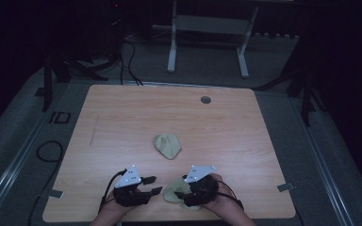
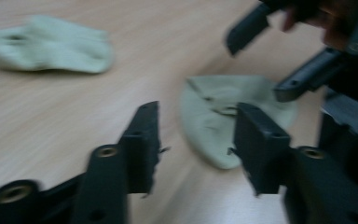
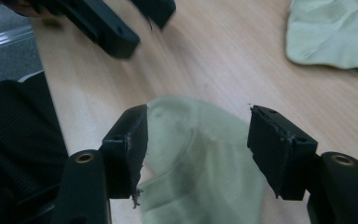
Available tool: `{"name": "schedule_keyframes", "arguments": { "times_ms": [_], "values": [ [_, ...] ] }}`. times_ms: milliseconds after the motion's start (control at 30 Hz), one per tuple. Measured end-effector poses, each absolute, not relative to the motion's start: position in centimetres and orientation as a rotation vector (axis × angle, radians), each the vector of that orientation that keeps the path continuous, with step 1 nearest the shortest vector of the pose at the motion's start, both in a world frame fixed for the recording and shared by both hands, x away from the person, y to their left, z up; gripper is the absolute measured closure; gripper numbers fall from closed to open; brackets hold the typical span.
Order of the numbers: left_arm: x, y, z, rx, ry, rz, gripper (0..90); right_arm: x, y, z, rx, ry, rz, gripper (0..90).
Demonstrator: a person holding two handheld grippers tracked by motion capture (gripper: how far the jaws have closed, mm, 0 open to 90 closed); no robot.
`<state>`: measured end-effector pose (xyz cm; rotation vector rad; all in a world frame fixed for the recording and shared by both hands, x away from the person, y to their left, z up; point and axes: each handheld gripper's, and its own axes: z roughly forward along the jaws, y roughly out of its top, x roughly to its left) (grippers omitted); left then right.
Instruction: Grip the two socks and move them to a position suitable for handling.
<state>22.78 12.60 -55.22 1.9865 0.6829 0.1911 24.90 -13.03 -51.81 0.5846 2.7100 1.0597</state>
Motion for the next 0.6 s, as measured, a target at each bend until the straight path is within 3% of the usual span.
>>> {"name": "schedule_keyframes", "arguments": {
  "times_ms": [267,333,600],
  "values": [
    [23.2,9.9,-56.4,2.151,0.594,0.165,82.4,24.8,-12.8,-53.4,0.688,2.748,1.021,44.0],
    [23.5,9.7,-56.7,2.17,0.607,0.158,87.6,24.6,-12.7,-53.8,0.697,2.743,1.002,50.3],
    [23.8,9.1,-57.2,2.243,0.586,0.177,89.3,24.2,-11.9,-55.2,0.688,2.77,0.901,66.8]
  ]
}}
